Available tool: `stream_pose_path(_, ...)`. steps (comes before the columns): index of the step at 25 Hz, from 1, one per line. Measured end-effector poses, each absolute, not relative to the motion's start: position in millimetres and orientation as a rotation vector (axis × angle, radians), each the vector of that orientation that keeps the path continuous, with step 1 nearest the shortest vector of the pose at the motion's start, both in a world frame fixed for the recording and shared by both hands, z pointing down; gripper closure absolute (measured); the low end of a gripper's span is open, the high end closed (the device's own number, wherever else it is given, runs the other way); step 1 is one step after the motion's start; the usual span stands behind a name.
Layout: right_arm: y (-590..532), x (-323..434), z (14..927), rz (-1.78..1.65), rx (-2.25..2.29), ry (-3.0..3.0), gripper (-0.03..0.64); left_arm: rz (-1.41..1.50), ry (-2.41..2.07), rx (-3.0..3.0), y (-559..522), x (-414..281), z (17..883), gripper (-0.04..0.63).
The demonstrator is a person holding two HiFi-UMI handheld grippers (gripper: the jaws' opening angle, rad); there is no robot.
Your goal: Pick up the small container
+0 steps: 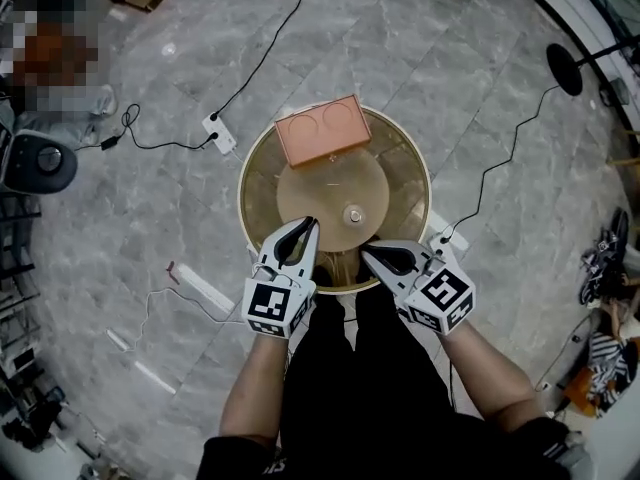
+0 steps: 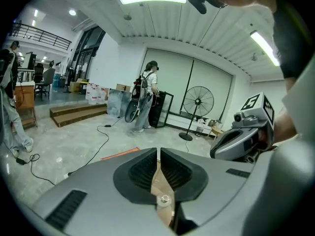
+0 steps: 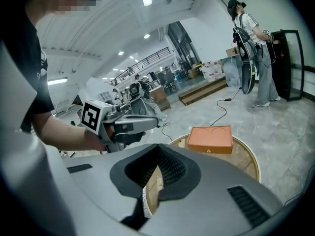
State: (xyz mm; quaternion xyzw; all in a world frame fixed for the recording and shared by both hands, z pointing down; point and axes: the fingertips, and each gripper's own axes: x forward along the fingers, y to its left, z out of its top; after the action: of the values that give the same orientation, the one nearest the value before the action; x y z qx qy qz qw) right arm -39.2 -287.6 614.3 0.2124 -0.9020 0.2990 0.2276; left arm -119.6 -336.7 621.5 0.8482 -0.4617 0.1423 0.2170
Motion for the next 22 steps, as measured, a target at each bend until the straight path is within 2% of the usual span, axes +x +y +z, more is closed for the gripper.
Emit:
stream_pose_path(4,-296.2,-29.5,651.5,0.850,0.621,-2.465,0.603,0.466,-1.257,2.393,-348.8,-107.6,662.3,0.569)
stream_pose_path(10,-313.7,-13.2,731.3,0.949,0.744,-2.411,0.603,0.512,-1.195,2.406,-359.6,-91.1,737.5,0.459)
stream_pose_path(22,-295.6,-14.4,851.6,1.068,0.761,-2.340,0.601,0.589,-0.931,2.398,-330.9,-67.4,871.1,0.364)
